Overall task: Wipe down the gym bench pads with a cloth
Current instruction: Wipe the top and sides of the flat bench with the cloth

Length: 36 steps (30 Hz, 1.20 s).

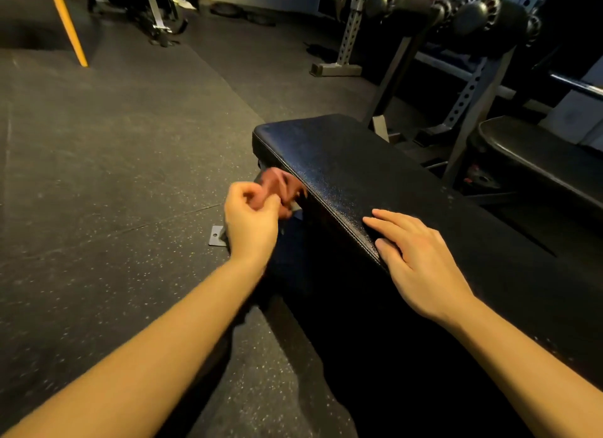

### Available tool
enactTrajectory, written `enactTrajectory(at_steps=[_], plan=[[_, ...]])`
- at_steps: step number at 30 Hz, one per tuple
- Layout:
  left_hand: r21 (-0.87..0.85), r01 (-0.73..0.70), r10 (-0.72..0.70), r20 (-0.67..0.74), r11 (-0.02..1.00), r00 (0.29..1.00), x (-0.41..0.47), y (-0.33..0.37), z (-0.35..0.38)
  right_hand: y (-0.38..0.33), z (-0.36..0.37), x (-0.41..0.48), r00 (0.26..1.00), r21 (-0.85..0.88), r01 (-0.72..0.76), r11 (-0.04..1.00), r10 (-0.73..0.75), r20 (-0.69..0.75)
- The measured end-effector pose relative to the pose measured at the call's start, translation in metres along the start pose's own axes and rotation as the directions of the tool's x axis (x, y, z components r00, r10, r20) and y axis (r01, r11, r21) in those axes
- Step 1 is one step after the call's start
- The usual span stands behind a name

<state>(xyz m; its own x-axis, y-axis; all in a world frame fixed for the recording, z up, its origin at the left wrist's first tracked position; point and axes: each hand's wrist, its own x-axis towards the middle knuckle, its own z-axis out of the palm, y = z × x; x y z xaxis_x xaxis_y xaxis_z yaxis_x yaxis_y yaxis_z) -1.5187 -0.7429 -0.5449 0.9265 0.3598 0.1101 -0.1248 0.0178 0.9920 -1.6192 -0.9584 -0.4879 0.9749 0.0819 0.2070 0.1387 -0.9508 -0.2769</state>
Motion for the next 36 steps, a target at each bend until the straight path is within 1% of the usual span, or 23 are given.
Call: enactTrajectory(at_steps=[2,3,4,5,7,8,9,10,11,13,14,17,20,23,24,25,27,28,29,30,32,34,36], plan=[[-0.051,0.046,-0.045,0.013,0.998,0.999,0.007,0.005,0.019,0.0,0.0,0.0,1.0,-0.004,0.001,1.0,-0.001,0.0],[-0.047,0.038,-0.038,0.016,0.998,0.999,-0.005,0.007,0.027,0.0,0.0,0.0,1.0,-0.007,0.001,1.0,-0.001,-0.003],[-0.011,-0.011,0.011,0.021,1.0,1.0,-0.025,0.009,0.032,0.0,0.0,0.0,1.0,-0.006,0.001,1.0,-0.001,-0.009],[0.024,-0.09,0.089,0.068,0.996,0.994,-0.05,0.011,0.03,0.0,0.001,-0.001,1.0,-0.005,0.0,1.0,0.0,-0.014],[-0.002,-0.231,0.223,0.27,0.973,0.937,-0.098,0.014,0.017,0.0,0.001,0.0,1.0,-0.008,0.003,1.0,-0.003,-0.01],[-0.038,-0.254,0.248,0.392,0.967,0.886,-0.115,0.014,0.008,0.0,0.002,0.0,1.0,-0.009,0.004,1.0,-0.004,-0.007],[-0.061,-0.259,0.257,0.474,0.964,0.842,-0.124,0.013,0.002,0.001,0.002,0.0,1.0,-0.011,0.005,1.0,-0.005,-0.006],[-0.059,-0.252,0.25,0.472,0.966,0.846,-0.122,0.012,0.0,0.001,0.002,0.0,1.0,-0.011,0.003,1.0,-0.003,-0.004],[-0.053,-0.225,0.227,0.411,0.973,0.883,-0.112,0.01,0.004,0.001,0.002,-0.001,1.0,-0.009,-0.001,1.0,0.001,-0.005],[-0.063,-0.094,0.106,0.226,0.994,0.968,-0.076,0.011,0.018,0.0,0.002,-0.002,1.0,-0.004,-0.003,1.0,0.003,-0.007],[-0.079,-0.021,0.032,0.15,0.997,0.988,-0.051,0.012,0.025,-0.001,0.001,-0.002,1.0,0.001,-0.004,1.0,0.004,-0.006],[-0.063,0.137,-0.136,0.013,0.989,0.991,0.027,0.014,0.034,-0.001,-0.001,-0.001,1.0,0.012,-0.007,1.0,0.007,0.003],[-0.064,0.257,-0.259,-0.024,0.964,0.966,0.072,0.01,0.029,0.0,0.0,-0.002,1.0,0.018,-0.002,1.0,0.002,-0.002],[-0.118,0.247,-0.244,0.036,0.962,0.969,0.037,0.005,0.025,0.0,-0.001,-0.002,1.0,0.007,0.003,1.0,-0.003,0.005],[-0.131,0.229,-0.218,0.088,0.965,0.972,0.01,-0.001,0.022,-0.001,-0.001,-0.002,1.0,0.004,-0.001,1.0,0.001,0.008],[-0.121,0.201,-0.178,0.175,0.972,0.968,-0.022,-0.007,0.018,0.0,-0.001,-0.001,1.0,0.001,-0.001,1.0,0.001,0.007],[-0.083,0.118,-0.082,0.349,0.989,0.934,-0.075,-0.014,0.012,0.0,0.0,-0.001,1.0,-0.008,0.004,1.0,-0.004,-0.009],[-0.088,0.085,-0.048,0.355,0.992,0.934,-0.085,-0.013,0.011,0.0,0.001,-0.001,1.0,-0.006,0.005,1.0,-0.005,-0.009],[-0.118,0.086,-0.048,0.288,0.989,0.956,-0.077,-0.01,0.015,0.001,0.001,-0.001,1.0,-0.003,0.005,1.0,-0.005,-0.007],[-0.143,0.108,-0.081,0.181,0.984,0.98,-0.058,-0.006,0.023,0.001,0.001,-0.001,1.0,0.001,0.006,1.0,-0.006,-0.003],[-0.147,0.195,-0.192,0.031,0.97,0.981,-0.002,0.006,0.033,0.001,0.001,-0.001,1.0,0.011,-0.002,1.0,0.002,0.01],[-0.079,0.266,-0.27,-0.042,0.961,0.962,0.044,0.013,0.033,0.001,0.001,-0.001,1.0,-0.002,0.004,1.0,-0.004,0.007],[-0.058,0.232,-0.235,-0.058,0.971,0.97,0.049,0.014,0.032,0.0,0.0,-0.001,1.0,-0.009,0.004,1.0,-0.004,0.006]])
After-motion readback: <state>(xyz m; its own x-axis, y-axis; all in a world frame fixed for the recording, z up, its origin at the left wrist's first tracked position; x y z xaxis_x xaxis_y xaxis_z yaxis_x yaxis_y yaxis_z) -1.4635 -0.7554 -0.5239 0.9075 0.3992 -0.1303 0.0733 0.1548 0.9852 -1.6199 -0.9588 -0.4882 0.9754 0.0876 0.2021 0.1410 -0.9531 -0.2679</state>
